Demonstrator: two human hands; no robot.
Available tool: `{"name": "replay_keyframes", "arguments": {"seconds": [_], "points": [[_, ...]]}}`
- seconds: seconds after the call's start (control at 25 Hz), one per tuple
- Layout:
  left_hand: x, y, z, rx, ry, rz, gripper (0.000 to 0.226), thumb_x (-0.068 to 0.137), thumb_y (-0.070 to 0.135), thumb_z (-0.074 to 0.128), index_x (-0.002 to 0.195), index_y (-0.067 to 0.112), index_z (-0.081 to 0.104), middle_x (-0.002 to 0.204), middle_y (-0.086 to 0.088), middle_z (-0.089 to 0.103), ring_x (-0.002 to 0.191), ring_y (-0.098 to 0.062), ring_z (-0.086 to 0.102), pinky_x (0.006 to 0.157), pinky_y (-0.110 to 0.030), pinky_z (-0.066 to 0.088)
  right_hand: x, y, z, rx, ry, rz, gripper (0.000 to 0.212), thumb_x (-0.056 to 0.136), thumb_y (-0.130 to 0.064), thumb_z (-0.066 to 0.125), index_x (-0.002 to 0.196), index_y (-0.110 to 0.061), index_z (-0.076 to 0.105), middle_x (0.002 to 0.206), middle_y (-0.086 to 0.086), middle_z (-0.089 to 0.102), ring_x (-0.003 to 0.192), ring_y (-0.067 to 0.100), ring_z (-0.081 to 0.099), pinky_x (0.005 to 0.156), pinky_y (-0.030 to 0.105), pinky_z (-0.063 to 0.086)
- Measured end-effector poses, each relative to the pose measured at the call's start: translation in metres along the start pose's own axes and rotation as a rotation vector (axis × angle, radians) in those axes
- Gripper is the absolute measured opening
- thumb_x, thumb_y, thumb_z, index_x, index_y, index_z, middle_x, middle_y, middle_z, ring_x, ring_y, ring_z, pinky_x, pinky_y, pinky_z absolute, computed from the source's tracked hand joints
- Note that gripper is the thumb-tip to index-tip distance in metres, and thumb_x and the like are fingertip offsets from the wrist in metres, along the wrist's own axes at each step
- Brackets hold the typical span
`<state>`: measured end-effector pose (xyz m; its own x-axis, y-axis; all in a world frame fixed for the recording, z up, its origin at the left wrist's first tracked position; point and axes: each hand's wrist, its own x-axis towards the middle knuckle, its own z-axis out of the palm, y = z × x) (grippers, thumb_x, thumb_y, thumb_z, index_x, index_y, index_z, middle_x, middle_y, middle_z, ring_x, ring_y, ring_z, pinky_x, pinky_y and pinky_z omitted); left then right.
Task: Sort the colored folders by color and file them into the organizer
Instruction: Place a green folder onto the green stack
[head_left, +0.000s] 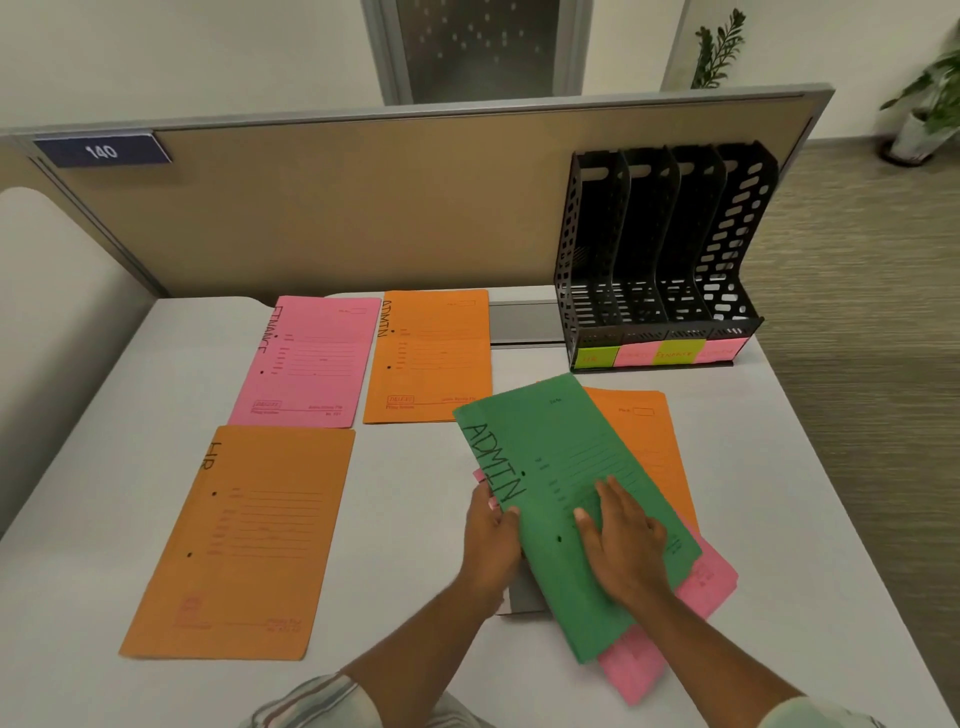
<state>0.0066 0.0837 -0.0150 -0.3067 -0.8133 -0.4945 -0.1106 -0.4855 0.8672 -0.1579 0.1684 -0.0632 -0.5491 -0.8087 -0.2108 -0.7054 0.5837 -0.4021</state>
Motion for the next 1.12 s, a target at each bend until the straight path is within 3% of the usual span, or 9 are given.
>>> {"name": "replay_keyframes", "arguments": {"seconds": [0.12, 0.32, 0.52, 0.64, 0.76, 1.0, 1.12], "points": [[0.012, 0.019, -0.029, -0.047, 0.02, -0.022, 0.04, 0.109, 0.003, 0.042, 0.123, 0.035, 0.061, 0.107, -0.002, 0.083, 0.095, -0.025, 0.081, 0.074, -0.046, 0.067, 0.017, 0.002, -0.013, 0.05, 0.095, 0.114, 0.066, 0.104, -0.051, 0.044, 0.156, -0.012, 0.036, 0.164, 0.011, 0.035, 0.15, 0.029, 0.035, 0.116, 0.055, 0.028], [0.042, 0.043, -0.082, -0.095, 0.111, -0.028, 0.037, 0.111, 0.01, 0.042, 0.125, 0.033, 0.067, 0.107, 0.002, 0.083, 0.093, -0.024, 0.081, 0.074, -0.046, 0.066, 0.039, -0.011, -0.023, 0.137, 0.099, 0.197, 0.053, 0.104, -0.05, 0.045, 0.146, -0.017, 0.048, 0.139, 0.006, 0.062, 0.125, 0.031, 0.057, 0.108, 0.054, 0.039], [0.067, 0.069, -0.134, -0.182, 0.131, -0.005, 0.034, 0.112, 0.014, 0.046, 0.124, 0.031, 0.072, 0.11, -0.004, 0.083, 0.093, -0.025, 0.081, 0.068, -0.037, 0.066, 0.048, -0.056, -0.031, 0.698, -0.137, 0.251, 0.021, 0.106, -0.027, 0.056, 0.118, -0.016, 0.069, 0.107, 0.005, 0.077, 0.09, 0.024, 0.075, 0.087, 0.049, 0.061], [0.087, 0.083, -0.164, -0.185, 0.151, -0.006, 0.035, 0.112, 0.014, 0.045, 0.12, 0.03, 0.076, 0.11, -0.007, 0.083, 0.089, -0.028, 0.081, 0.069, -0.04, 0.066, 0.051, -0.085, -0.036, 0.956, -0.328, 0.279, 0.02, 0.103, -0.018, 0.061, 0.121, -0.02, 0.07, 0.105, 0.003, 0.08, 0.091, 0.024, 0.078, 0.073, 0.039, 0.062], [0.107, 0.093, -0.187, -0.201, 0.154, -0.02, 0.034, 0.112, 0.014, 0.045, 0.122, 0.025, 0.076, 0.11, -0.009, 0.082, 0.087, -0.028, 0.081, 0.068, -0.04, 0.066, 0.059, -0.111, -0.03, 1.077, -0.452, 0.248, 0.026, 0.101, -0.014, 0.062, 0.127, -0.018, 0.066, 0.112, 0.005, 0.079, 0.099, 0.025, 0.077, 0.075, 0.036, 0.06], [0.146, 0.114, -0.21, -0.196, 0.161, -0.039, 0.032, 0.112, 0.015, 0.047, 0.118, 0.024, 0.078, 0.11, -0.009, 0.083, 0.089, -0.029, 0.081, 0.068, -0.039, 0.067, 0.087, -0.141, -0.01, 1.177, -0.457, 0.254, 0.031, 0.099, -0.008, 0.064, 0.128, -0.018, 0.066, 0.116, 0.009, 0.078, 0.103, 0.03, 0.075, 0.081, 0.042, 0.062], [0.171, 0.124, -0.213, -0.174, 0.157, -0.036, 0.029, 0.113, 0.022, 0.05, 0.114, 0.021, 0.079, 0.108, -0.006, 0.083, 0.09, -0.024, 0.082, 0.068, -0.035, 0.066, 0.11, -0.153, -0.003, 1.123, -0.344, 0.267, 0.03, 0.1, -0.006, 0.063, 0.126, -0.021, 0.068, 0.111, 0.003, 0.079, 0.1, 0.026, 0.076, 0.082, 0.044, 0.063]]}}
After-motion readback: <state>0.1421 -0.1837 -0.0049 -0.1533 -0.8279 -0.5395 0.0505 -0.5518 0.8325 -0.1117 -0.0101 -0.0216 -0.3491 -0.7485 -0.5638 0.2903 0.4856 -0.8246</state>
